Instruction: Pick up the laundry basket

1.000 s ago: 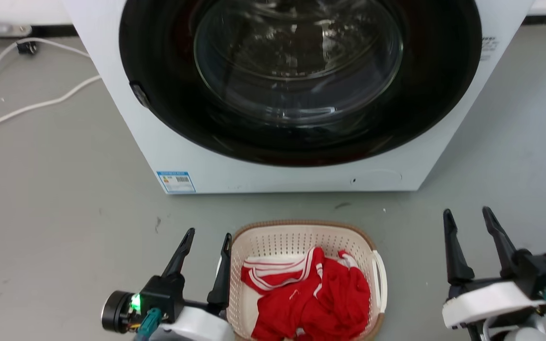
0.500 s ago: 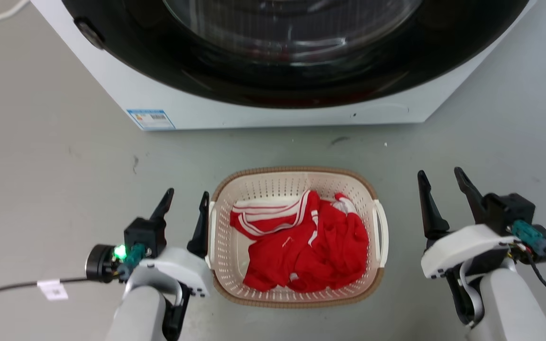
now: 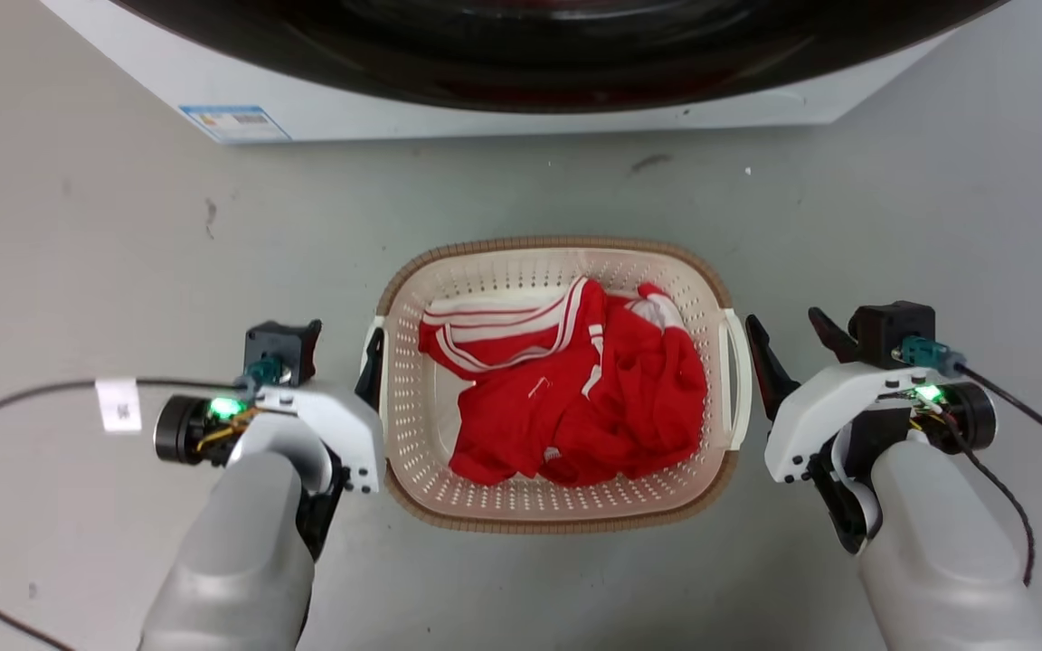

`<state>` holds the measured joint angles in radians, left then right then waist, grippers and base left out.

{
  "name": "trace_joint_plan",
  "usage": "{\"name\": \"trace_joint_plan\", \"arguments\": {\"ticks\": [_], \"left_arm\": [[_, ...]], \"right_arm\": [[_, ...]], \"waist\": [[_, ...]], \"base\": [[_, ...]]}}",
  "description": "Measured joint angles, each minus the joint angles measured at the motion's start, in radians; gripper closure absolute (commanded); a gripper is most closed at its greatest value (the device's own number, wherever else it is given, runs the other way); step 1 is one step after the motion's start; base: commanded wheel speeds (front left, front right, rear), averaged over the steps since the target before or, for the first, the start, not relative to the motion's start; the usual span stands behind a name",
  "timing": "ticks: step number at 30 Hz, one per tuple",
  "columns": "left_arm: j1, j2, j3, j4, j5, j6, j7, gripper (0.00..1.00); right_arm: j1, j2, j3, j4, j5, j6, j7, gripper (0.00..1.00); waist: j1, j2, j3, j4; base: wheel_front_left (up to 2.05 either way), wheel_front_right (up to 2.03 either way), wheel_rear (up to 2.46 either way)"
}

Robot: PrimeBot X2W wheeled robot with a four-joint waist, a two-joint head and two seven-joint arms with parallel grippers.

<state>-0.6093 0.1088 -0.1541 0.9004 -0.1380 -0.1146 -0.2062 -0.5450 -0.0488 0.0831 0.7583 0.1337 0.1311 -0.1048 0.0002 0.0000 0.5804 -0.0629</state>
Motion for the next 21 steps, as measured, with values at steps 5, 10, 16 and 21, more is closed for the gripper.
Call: {"name": "trace_joint_plan", "arguments": {"ticks": [5, 10, 16, 21], "left_arm": [[-0.085, 0.005, -0.032, 0.104, -0.008, -0.009, 0.035, 0.00], [-0.151, 0.007, -0.074, 0.181, -0.027, -0.014, 0.090, 0.00], [-0.198, 0.006, -0.178, 0.223, -0.085, -0.015, 0.157, 0.00], [-0.228, 0.016, -0.264, 0.229, -0.159, -0.015, 0.230, 0.00]], "right_arm": [[-0.086, -0.001, 0.030, 0.132, 0.032, 0.000, 0.028, 0.00], [-0.170, -0.001, 0.062, 0.252, 0.075, 0.000, 0.086, 0.00], [-0.245, 0.000, 0.126, 0.354, 0.143, 0.000, 0.165, 0.00], [-0.309, -0.001, 0.143, 0.432, 0.160, 0.000, 0.213, 0.00]], "waist": [[0.0000, 0.0000, 0.050, -0.002], [0.0000, 0.0001, 0.091, -0.004], [0.0000, 0.0000, 0.123, 0.001], [-0.0001, 0.0000, 0.148, 0.004]], "base": [[0.00, 0.00, 0.00], [0.00, 0.00, 0.00], [0.00, 0.00, 0.00], [0.00, 0.00, 0.00]]}}
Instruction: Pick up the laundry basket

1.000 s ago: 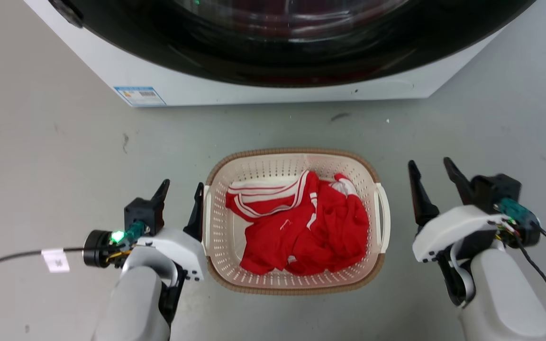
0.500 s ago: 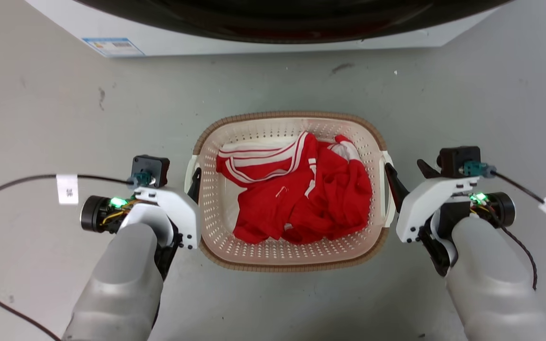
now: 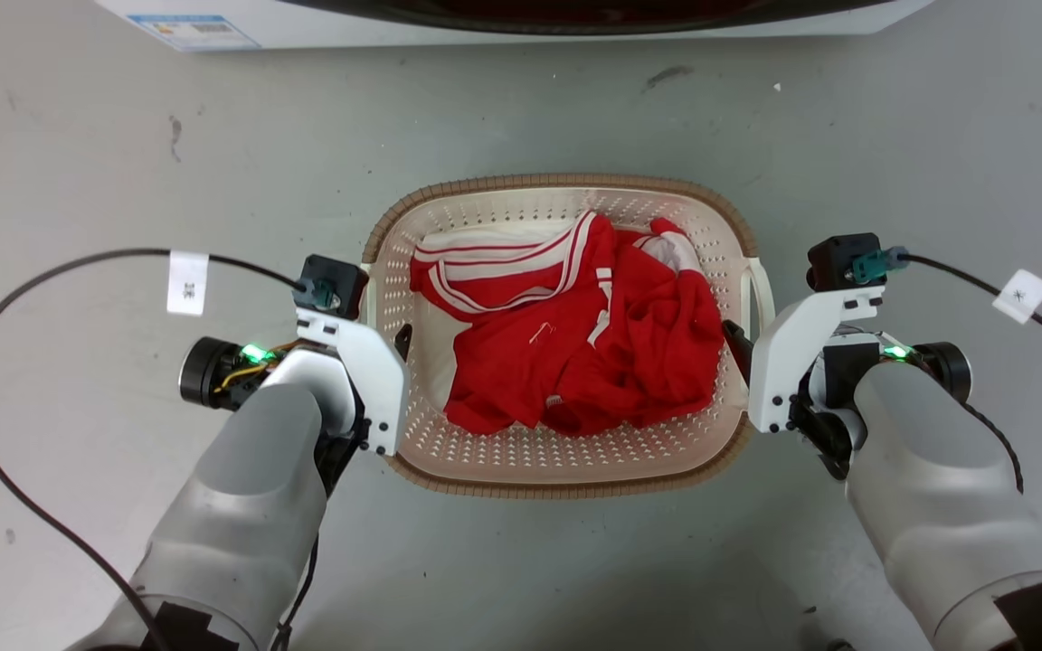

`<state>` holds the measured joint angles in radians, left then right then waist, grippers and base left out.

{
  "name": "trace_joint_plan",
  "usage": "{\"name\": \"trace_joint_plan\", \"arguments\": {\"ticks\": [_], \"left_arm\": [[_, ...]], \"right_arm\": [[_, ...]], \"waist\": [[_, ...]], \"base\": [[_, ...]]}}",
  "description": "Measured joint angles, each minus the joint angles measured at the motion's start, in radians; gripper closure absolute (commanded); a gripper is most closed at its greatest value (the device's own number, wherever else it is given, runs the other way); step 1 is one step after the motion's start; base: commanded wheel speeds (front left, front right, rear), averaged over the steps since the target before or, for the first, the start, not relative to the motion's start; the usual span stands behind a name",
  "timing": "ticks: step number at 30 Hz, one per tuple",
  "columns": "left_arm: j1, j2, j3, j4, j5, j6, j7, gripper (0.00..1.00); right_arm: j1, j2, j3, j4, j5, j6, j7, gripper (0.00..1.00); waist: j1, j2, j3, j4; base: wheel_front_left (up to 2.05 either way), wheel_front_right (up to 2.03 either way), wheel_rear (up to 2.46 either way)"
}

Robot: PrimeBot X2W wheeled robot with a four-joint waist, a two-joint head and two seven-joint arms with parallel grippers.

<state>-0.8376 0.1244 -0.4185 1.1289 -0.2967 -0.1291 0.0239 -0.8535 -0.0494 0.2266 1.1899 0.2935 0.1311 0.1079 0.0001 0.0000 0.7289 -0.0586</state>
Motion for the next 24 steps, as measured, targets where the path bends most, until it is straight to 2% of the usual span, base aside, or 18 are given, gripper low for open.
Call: {"name": "trace_joint_plan", "arguments": {"ticks": [3, 14, 24], "left_arm": [[-0.016, 0.011, -0.047, -0.008, -0.046, 0.000, 0.043, 0.00], [-0.061, 0.067, -0.186, -0.038, -0.140, 0.000, 0.076, 0.00], [-0.081, 0.078, -0.260, -0.032, -0.202, 0.000, 0.074, 0.00]], "right_arm": [[-0.028, -0.001, 0.012, 0.037, 0.002, 0.000, 0.034, 0.00], [-0.098, 0.000, 0.046, 0.076, -0.012, 0.000, 0.070, 0.00], [-0.107, -0.001, 0.055, 0.088, 0.015, 0.000, 0.073, 0.00]], "waist": [[0.0000, 0.0000, 0.017, 0.005], [0.0000, 0.0000, 0.075, 0.002], [0.0000, 0.0000, 0.090, 0.005]], "base": [[0.00, 0.00, 0.00], [0.00, 0.00, 0.00], [0.00, 0.00, 0.00]]}}
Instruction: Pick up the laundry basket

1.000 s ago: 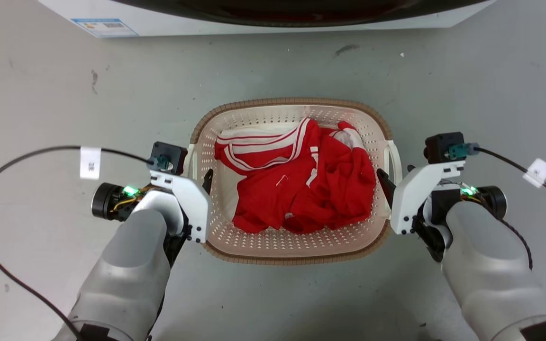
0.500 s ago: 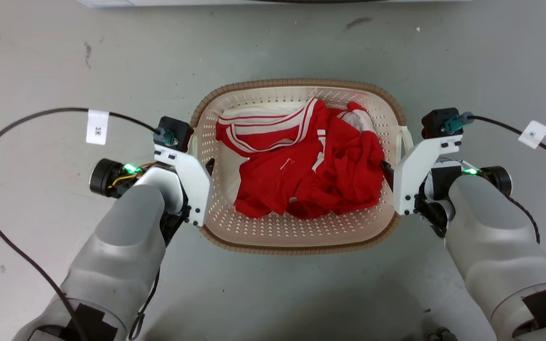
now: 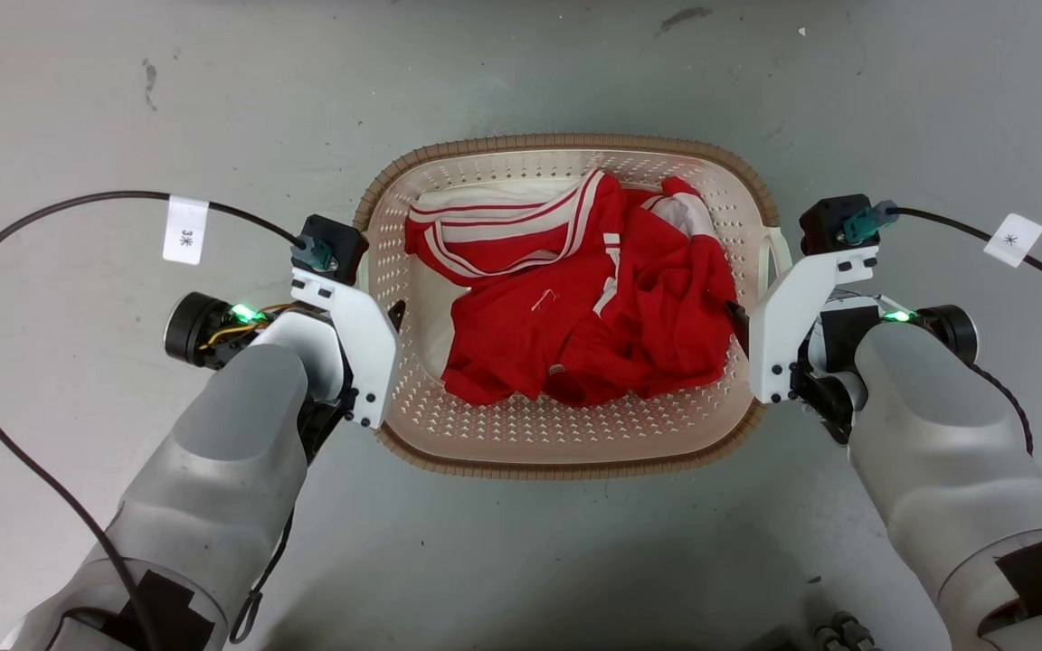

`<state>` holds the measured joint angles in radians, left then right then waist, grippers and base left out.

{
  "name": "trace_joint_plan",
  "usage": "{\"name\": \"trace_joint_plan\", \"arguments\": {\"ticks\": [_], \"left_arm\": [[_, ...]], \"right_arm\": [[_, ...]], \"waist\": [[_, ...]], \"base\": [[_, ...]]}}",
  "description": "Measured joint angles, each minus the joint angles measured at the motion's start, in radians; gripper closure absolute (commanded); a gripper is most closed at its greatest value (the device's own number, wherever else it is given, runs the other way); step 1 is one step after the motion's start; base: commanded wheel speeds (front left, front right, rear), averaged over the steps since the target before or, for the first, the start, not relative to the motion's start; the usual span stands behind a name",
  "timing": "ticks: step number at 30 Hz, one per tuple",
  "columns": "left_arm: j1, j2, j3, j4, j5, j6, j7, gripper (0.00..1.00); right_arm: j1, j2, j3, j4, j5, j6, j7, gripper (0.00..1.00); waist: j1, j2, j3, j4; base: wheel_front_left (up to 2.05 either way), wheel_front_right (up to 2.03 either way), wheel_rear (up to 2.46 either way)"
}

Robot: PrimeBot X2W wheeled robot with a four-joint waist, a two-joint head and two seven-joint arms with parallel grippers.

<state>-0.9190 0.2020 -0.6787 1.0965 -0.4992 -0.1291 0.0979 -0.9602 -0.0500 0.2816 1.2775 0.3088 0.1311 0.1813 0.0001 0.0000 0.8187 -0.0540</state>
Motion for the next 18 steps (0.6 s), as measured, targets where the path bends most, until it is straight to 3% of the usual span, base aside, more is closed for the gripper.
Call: {"name": "trace_joint_plan", "arguments": {"ticks": [3, 4, 5, 6, 18], "left_arm": [[-0.006, 0.000, -0.015, 0.006, -0.018, 0.000, -0.005, 0.00], [-0.006, -0.002, -0.019, 0.007, -0.026, 0.000, -0.005, 0.00], [-0.006, -0.006, -0.023, 0.007, -0.040, 0.000, -0.002, 0.76], [-0.006, -0.009, -0.030, 0.006, -0.051, 0.000, 0.006, 1.00], [-0.009, 0.002, -0.096, 0.003, -0.129, 0.001, 0.012, 1.00]], "right_arm": [[0.000, 0.000, 0.005, 0.002, 0.006, 0.000, -0.005, 0.00], [0.000, 0.000, 0.006, 0.002, 0.008, 0.000, -0.006, 0.27], [0.000, 0.000, 0.006, 0.002, 0.010, 0.000, -0.006, 0.71], [0.000, 0.000, 0.012, 0.003, 0.011, 0.000, -0.006, 1.00], [0.001, -0.002, 0.034, 0.010, 0.017, 0.000, -0.016, 1.00]], "waist": [[0.0000, 0.0000, 0.001, 0.002], [0.0000, 0.0000, 0.000, 0.003], [0.0000, 0.0000, 0.000, 0.004], [0.0000, 0.0000, 0.000, 0.005], [0.0000, 0.0000, -0.016, 0.011]], "base": [[0.00, 0.00, 0.00], [0.00, 0.00, 0.00], [0.00, 0.00, 0.00], [0.00, 0.00, 0.00], [0.00, 0.00, 0.00]]}}
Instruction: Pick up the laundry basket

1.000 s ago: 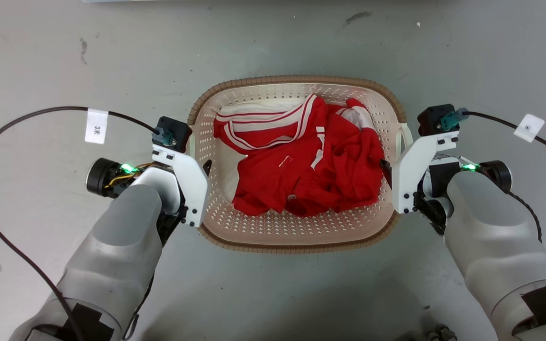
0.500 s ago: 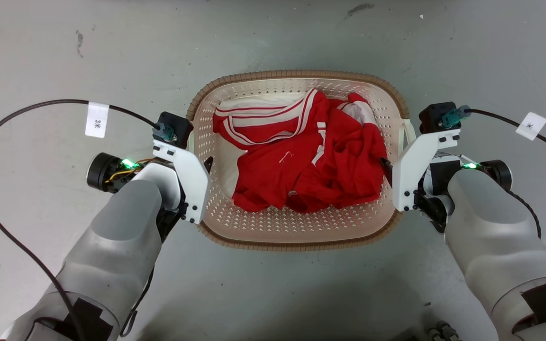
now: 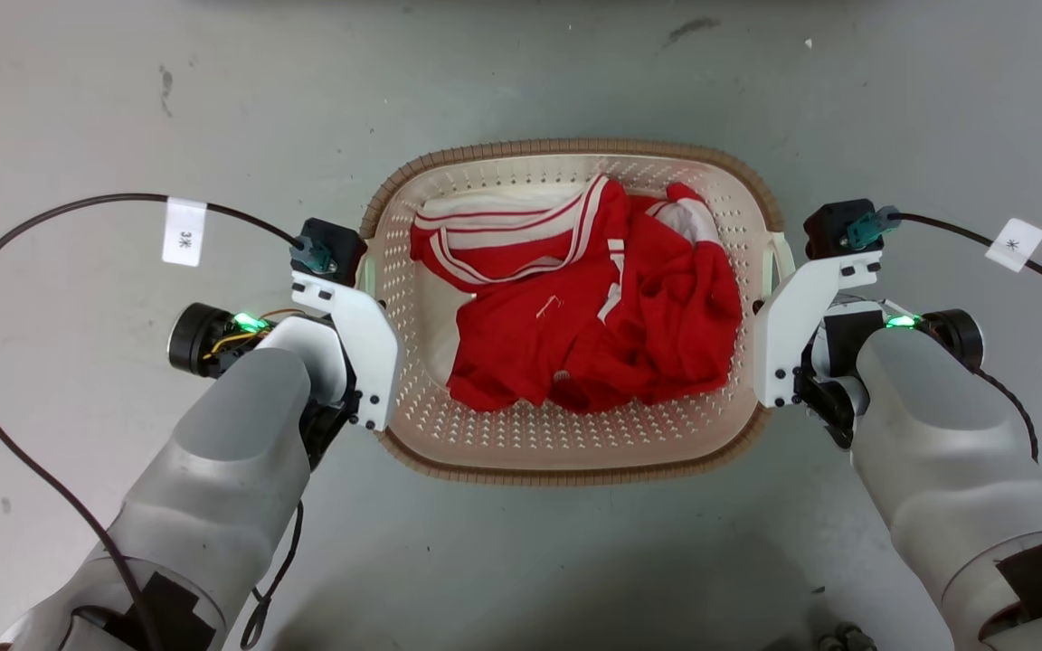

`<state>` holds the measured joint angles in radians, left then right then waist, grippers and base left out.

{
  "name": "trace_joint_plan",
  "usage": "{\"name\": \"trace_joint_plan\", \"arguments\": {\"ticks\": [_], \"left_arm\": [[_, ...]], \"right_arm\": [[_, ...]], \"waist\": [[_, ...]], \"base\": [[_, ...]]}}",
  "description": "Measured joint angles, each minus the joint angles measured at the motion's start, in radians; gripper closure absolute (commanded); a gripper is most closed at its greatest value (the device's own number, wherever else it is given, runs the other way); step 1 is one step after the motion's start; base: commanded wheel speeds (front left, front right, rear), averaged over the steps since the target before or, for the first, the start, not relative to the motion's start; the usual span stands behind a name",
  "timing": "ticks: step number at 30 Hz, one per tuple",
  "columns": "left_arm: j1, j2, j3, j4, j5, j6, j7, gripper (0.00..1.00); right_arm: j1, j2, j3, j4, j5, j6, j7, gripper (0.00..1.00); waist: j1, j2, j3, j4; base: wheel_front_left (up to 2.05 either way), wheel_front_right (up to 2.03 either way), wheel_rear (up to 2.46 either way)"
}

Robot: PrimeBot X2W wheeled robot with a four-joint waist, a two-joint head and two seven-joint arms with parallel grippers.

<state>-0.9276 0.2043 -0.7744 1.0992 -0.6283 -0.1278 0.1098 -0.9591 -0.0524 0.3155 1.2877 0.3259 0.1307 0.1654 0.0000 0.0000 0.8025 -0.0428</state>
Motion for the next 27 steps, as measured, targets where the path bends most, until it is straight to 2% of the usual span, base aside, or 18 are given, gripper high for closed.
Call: {"name": "trace_joint_plan", "arguments": {"ticks": [2, 7, 18, 27], "left_arm": [[0.001, 0.003, -0.025, -0.008, -0.013, 0.000, 0.016, 1.00], [0.050, 0.010, -0.097, -0.049, -0.087, 0.003, 0.115, 1.00], [0.153, 0.091, -0.250, -0.199, -0.312, 0.005, 0.358, 1.00], [0.210, 0.141, -0.351, -0.258, -0.420, 0.005, 0.434, 1.00]], "right_arm": [[0.003, 0.000, 0.005, 0.001, -0.004, 0.000, 0.014, 1.00], [0.055, -0.005, 0.030, 0.002, -0.019, -0.002, 0.150, 1.00], [0.123, 0.000, 0.062, 0.002, -0.049, 0.000, 0.384, 1.00], [0.190, 0.004, 0.084, 0.001, -0.022, 0.001, 0.497, 1.00]], "waist": [[0.0000, 0.0000, -0.014, 0.000], [0.0000, 0.0000, -0.078, 0.000], [-0.0001, 0.0000, -0.311, -0.004], [-0.0002, 0.0000, -0.542, -0.002]], "base": [[0.00, 0.00, 0.00], [0.00, 0.00, 0.00], [0.00, 0.00, 0.00], [0.00, 0.00, 0.00]]}}
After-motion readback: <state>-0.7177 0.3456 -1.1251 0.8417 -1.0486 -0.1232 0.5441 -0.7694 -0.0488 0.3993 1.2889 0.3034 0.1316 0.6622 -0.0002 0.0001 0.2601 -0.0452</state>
